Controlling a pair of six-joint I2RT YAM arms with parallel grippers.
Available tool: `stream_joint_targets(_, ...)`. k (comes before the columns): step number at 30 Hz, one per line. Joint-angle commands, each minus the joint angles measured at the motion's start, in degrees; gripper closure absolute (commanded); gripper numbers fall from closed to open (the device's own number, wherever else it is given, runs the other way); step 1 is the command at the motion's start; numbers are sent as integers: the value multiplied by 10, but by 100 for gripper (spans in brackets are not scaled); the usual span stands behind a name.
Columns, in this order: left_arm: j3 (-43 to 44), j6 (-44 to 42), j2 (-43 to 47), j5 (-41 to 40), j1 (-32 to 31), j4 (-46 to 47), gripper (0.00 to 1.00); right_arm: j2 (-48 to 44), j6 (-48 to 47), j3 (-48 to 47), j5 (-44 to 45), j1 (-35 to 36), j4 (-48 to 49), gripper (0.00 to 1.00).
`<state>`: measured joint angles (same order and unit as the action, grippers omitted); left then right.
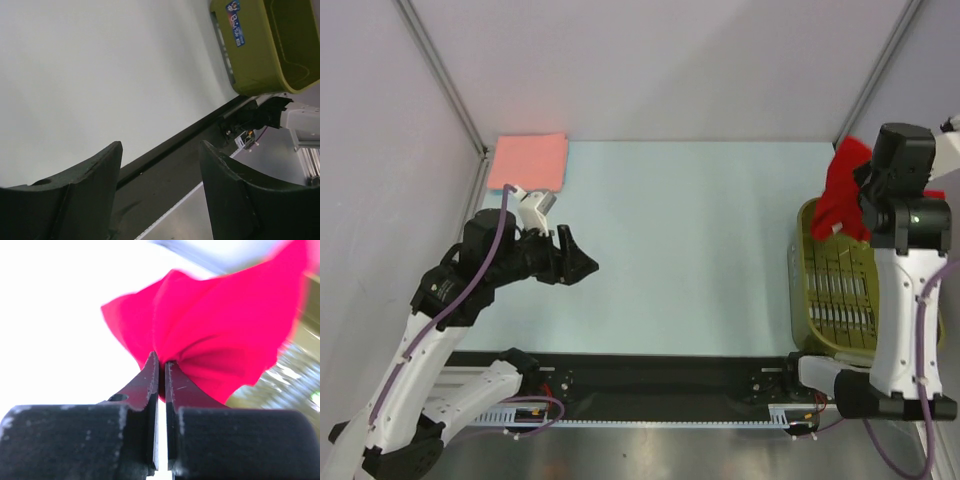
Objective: Fold and stack the t-shirts
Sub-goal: Grab the tshirt from the pile, then move the tshirt to the center of the board, then flatten the tshirt out
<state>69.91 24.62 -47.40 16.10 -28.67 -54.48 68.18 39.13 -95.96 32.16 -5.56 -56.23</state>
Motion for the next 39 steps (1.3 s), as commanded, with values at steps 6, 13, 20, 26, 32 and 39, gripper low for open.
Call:
stream_joint_targets(6, 7, 61, 28, 10, -2, 22, 28, -7, 45, -161, -39, 312, -52, 100)
stream_joint_targets(13, 10, 75, 48, -3, -3, 5, 6, 17, 81, 19, -143, 526, 37, 23)
stream_joint_targets(20, -107, 103, 55, 40, -9, 23, 34, 9, 81, 243, -269, 573, 78, 21)
stream_joint_targets(26, -256, 155, 14, -4, -152, 77, 42, -89, 129, 501, -316, 590, 165, 62)
stream_joint_targets(32, -346, 188, -68, -13, -213, 195, 37, -139, 168, 633, -358, 591, 276, 43)
stream_joint_targets(39, -370, 219, -172, -27, -214, 303, 43, -100, 199, 693, -354, 594, 349, 40)
